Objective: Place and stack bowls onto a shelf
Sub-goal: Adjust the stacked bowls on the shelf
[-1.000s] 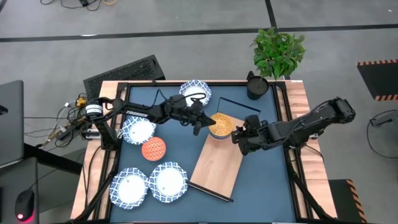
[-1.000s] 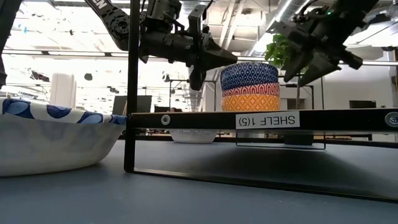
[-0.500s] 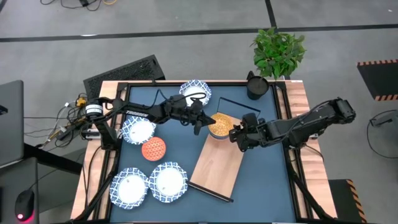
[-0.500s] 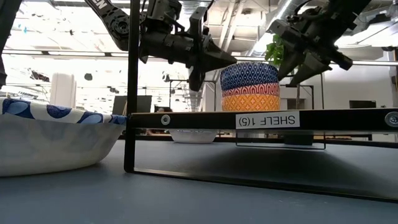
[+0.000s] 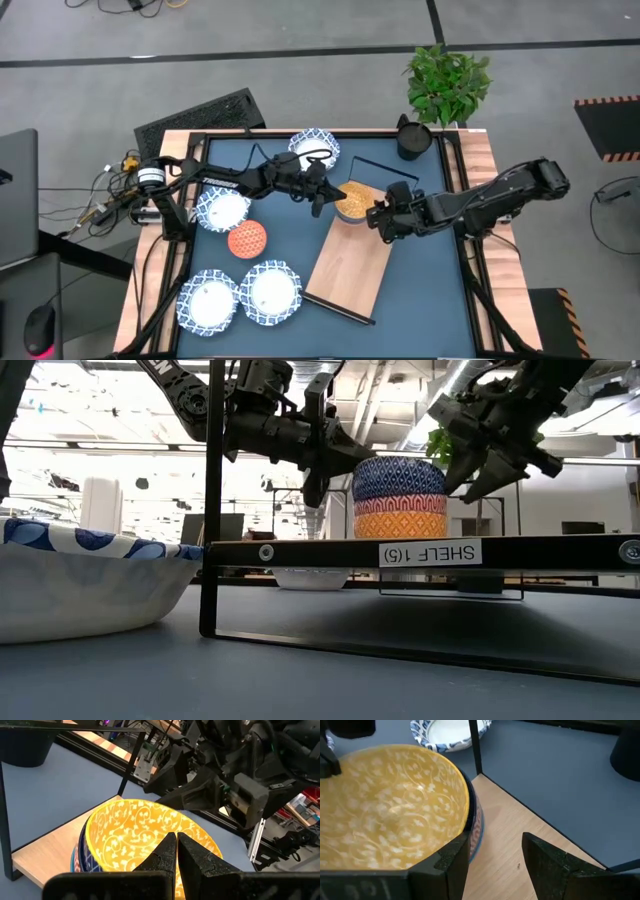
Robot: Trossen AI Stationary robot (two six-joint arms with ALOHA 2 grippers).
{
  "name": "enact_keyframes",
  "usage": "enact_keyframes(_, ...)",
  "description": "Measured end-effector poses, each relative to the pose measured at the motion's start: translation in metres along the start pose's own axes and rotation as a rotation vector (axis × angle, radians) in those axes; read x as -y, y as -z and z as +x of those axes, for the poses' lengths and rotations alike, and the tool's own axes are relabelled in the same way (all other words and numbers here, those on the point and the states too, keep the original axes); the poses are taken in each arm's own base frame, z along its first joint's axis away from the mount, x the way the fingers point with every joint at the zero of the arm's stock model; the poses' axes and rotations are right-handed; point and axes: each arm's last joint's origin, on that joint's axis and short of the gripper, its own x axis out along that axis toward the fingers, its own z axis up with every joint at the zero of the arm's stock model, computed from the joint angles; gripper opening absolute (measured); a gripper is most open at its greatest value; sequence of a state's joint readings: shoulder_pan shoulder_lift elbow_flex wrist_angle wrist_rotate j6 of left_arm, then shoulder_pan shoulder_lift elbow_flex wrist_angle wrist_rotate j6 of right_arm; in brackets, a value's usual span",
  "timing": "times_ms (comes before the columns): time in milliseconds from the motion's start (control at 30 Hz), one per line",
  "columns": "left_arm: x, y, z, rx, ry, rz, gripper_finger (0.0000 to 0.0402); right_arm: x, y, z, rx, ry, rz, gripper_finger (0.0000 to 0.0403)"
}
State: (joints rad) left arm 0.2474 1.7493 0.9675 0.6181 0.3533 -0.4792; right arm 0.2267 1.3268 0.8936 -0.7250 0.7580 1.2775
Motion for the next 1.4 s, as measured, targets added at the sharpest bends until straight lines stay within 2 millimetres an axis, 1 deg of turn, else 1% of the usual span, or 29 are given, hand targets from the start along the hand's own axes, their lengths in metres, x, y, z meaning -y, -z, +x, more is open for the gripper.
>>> enact_keyframes(233,0.002,0.001,0.001,-0.003,0.003,0.005,0.0,-0.005,0.006,0.008,-0.02,0.007,-0.002,0.0207)
enact_keyframes(500,0.005,0.008,0.003,-0.037,-0.029,0.022,0.0,-0.004,0.004,0.005,-0.02,-0.007,0.009,0.0207)
enact_keyframes(733,0.003,0.002,0.002,0.007,-0.012,0.017,0.0,-0.003,0.001,0.002,-0.015,-0.019,0.018,0.0207)
enact_keyframes(900,0.0,0.0,0.001,0.013,-0.018,0.015,0.0,-0.002,-0.006,-0.006,0.012,-0.035,0.033,0.0207)
enact_keyframes(1033,-0.002,-0.003,-0.001,0.034,-0.018,0.019,0.0,0.0,-0.014,-0.012,0.069,-0.048,0.04,0.0207)
enact_keyframes(1200,-0.008,-0.008,-0.004,0.049,-0.032,0.014,0.0,-0.002,-0.025,-0.009,0.121,-0.063,0.04,0.0207)
enact_keyframes(1400,-0.012,-0.01,-0.006,0.048,-0.033,-0.007,0.0,-0.002,-0.031,-0.003,0.11,-0.067,0.008,0.0207)
